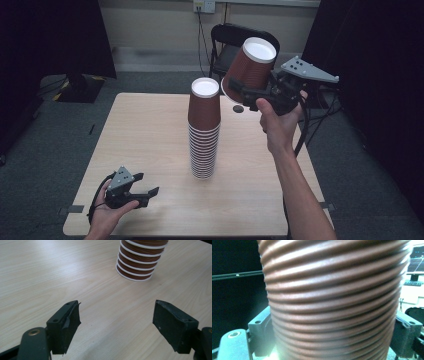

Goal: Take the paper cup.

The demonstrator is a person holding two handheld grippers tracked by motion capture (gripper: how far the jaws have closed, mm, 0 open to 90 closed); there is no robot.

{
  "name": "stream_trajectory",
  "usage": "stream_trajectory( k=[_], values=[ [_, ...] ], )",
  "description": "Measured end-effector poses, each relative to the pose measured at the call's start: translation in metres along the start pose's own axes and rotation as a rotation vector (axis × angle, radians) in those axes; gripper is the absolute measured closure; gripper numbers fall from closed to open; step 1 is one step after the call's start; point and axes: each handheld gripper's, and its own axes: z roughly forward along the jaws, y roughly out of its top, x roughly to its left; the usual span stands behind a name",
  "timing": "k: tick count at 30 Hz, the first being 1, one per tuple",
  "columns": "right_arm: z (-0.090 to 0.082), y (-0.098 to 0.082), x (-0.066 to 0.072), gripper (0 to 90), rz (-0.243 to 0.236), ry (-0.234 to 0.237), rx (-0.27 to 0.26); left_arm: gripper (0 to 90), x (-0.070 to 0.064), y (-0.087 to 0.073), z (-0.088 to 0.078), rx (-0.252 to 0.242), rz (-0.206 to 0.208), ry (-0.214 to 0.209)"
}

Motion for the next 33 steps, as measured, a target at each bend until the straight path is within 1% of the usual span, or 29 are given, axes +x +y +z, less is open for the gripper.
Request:
stream_trajectory(
  k=[1,3,4,5,6,7,8,9,11,15,17,18,19,20,21,23,24,25,27,28,30,31,32,33],
  values=[
    [-0.001,-0.001,-0.001,12.8,0.002,-0.004,0.000,21.5,0.000,0.000,0.000,-0.010,0.007,0.027],
    [-0.004,-0.005,-0.002,12.8,0.002,-0.011,0.010,21.6,0.002,-0.001,-0.001,-0.033,0.012,0.051],
    [-0.005,-0.007,-0.003,12.9,0.000,-0.011,0.007,21.5,0.004,-0.001,-0.002,-0.039,0.012,0.055],
    [-0.006,-0.010,-0.004,12.8,0.007,-0.012,0.014,21.5,0.004,-0.001,-0.003,-0.040,0.006,0.054],
    [-0.009,-0.015,-0.004,12.8,0.019,-0.020,0.009,21.3,0.005,-0.002,-0.003,-0.052,0.002,0.038],
    [-0.009,-0.015,-0.004,12.8,0.019,-0.020,0.009,20.7,0.005,-0.002,-0.003,-0.052,0.002,0.038],
    [-0.010,-0.018,-0.005,12.9,0.025,-0.017,0.006,20.7,0.004,-0.002,-0.003,-0.057,0.009,0.037],
    [-0.012,-0.020,-0.006,12.8,0.029,-0.017,0.006,20.2,0.003,-0.001,-0.003,-0.058,0.024,0.047],
    [-0.014,-0.024,-0.006,12.8,0.034,-0.018,0.010,19.9,0.001,-0.001,0.000,-0.059,0.034,0.052],
    [-0.019,-0.032,-0.007,12.9,0.039,-0.018,0.025,20.3,0.001,-0.002,0.002,-0.046,0.053,0.046],
    [-0.021,-0.037,-0.007,12.9,0.044,-0.020,0.032,20.0,0.001,-0.002,0.002,-0.054,0.040,0.037],
    [-0.023,-0.043,-0.008,12.9,0.058,-0.019,0.041,19.6,0.001,-0.002,0.001,-0.055,0.043,0.040],
    [-0.023,-0.043,-0.008,12.9,0.058,-0.019,0.041,19.6,0.001,-0.002,0.001,-0.055,0.040,0.040],
    [-0.025,-0.050,-0.009,12.9,0.067,-0.015,0.047,18.1,0.002,-0.003,0.001,-0.058,0.028,0.033],
    [-0.025,-0.050,-0.009,12.9,0.067,-0.015,0.047,18.1,0.003,-0.003,0.001,-0.056,0.019,0.020],
    [-0.026,-0.056,-0.010,12.9,0.077,-0.014,0.054,18.1,0.004,-0.002,0.001,-0.059,0.014,0.012],
    [-0.026,-0.062,-0.011,12.9,0.087,-0.013,0.063,18.7,0.005,-0.001,0.000,-0.073,0.014,0.002],
    [-0.026,-0.062,-0.011,12.9,0.087,-0.013,0.063,18.8,0.005,-0.001,0.000,-0.073,0.014,0.002],
    [-0.027,-0.070,-0.012,12.9,0.100,-0.013,0.075,18.8,0.005,-0.001,-0.001,-0.079,0.022,0.000],
    [-0.027,-0.073,-0.012,12.9,0.106,-0.015,0.082,18.7,0.004,-0.001,-0.001,-0.081,0.019,-0.005],
    [-0.027,-0.080,-0.013,12.9,0.114,-0.019,0.094,18.5,0.002,0.000,-0.002,-0.084,0.026,-0.017],
    [-0.028,-0.087,-0.015,12.9,0.133,-0.021,0.105,18.9,0.001,0.000,-0.002,-0.086,0.030,-0.026],
    [-0.028,-0.087,-0.015,12.9,0.133,-0.021,0.105,18.9,0.000,0.001,-0.002,-0.082,0.037,-0.024],
    [-0.029,-0.091,-0.016,12.9,0.142,-0.021,0.109,20.5,-0.001,0.001,-0.002,-0.080,0.044,-0.021]
  ],
)
